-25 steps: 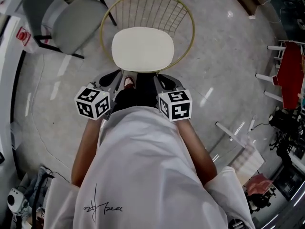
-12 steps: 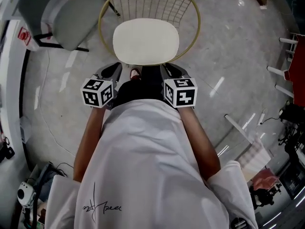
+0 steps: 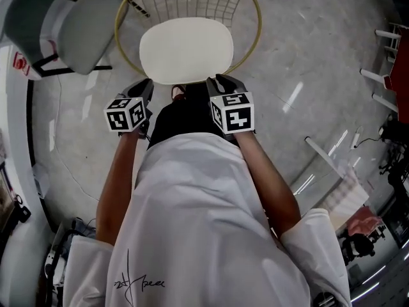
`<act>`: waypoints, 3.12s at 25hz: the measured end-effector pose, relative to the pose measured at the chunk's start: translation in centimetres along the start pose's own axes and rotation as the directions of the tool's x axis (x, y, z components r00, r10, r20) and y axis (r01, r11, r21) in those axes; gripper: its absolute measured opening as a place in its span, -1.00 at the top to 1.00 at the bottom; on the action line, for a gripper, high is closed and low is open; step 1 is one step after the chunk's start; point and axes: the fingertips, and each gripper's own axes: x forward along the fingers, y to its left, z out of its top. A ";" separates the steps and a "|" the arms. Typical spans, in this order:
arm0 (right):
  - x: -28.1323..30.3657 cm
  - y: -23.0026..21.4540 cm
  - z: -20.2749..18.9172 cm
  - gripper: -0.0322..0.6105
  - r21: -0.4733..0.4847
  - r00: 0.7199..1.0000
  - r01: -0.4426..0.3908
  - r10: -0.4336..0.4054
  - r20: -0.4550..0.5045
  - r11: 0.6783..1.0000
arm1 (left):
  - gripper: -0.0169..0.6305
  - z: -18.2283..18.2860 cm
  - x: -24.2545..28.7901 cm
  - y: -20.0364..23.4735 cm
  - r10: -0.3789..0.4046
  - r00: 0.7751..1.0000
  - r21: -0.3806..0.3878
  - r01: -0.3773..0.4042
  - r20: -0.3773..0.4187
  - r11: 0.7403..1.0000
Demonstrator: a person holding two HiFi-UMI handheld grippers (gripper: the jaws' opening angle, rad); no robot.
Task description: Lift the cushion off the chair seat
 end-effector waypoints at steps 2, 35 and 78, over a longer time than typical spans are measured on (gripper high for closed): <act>0.4 -0.5 -0.3 0.60 0.010 1.000 0.002 -0.002 -0.018 1.000 | 0.79 0.1 0.5 0.6 0.005 1.000 -0.014 -0.005 -0.004 1.000; 13.7 -12.3 -2.3 0.02 -0.001 0.980 0.070 -0.069 -0.186 0.998 | 0.23 -0.3 13.1 10.8 0.158 0.970 -0.092 -0.177 -0.183 0.980; 21.9 -20.3 -5.4 -0.04 0.065 0.957 0.122 -0.099 -0.273 0.990 | -0.18 -1.8 19.6 15.8 0.367 0.887 -0.070 -0.400 -0.280 0.914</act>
